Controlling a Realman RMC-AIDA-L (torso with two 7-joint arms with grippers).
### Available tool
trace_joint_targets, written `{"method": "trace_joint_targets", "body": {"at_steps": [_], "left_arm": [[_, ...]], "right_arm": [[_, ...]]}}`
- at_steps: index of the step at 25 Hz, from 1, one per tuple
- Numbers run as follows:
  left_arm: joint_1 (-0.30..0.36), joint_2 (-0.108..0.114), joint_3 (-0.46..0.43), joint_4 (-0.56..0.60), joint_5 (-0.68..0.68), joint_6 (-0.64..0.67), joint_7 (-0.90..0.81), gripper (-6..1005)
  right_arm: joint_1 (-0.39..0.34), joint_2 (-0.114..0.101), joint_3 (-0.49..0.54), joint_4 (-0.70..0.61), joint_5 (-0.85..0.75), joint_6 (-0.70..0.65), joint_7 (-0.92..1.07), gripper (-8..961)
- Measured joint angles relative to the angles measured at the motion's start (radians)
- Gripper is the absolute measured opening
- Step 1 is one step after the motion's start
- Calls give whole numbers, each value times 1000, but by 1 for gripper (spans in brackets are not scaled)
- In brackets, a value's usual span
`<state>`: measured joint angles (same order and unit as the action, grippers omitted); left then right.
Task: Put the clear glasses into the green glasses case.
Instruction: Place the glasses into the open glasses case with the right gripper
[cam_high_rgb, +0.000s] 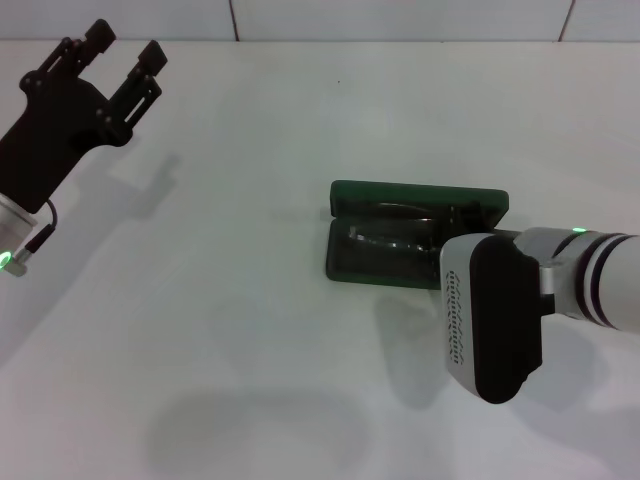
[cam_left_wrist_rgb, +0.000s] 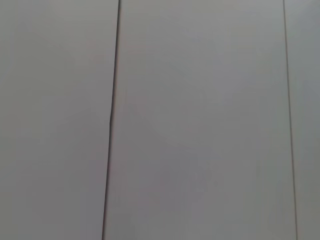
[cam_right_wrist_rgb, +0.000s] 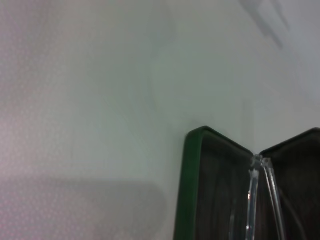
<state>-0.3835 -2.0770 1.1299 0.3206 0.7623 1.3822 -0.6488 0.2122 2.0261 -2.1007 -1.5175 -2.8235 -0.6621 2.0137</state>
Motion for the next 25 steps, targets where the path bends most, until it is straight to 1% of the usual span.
{"method": "trace_joint_targets", "body": {"at_steps": [8,20,25], "left_arm": [[-8,-2,3,-2,0,0,0,638],[-4,-1,4,0,0,0,-3,638],[-1,-1,4,0,1,0,-4,638]], "right_arm": [[0,0,-13,12,-1,8,-2,66],[-1,0,9,5,10,-36,26,76],[-1,0,28,-19,36,-84,26,278]]}}
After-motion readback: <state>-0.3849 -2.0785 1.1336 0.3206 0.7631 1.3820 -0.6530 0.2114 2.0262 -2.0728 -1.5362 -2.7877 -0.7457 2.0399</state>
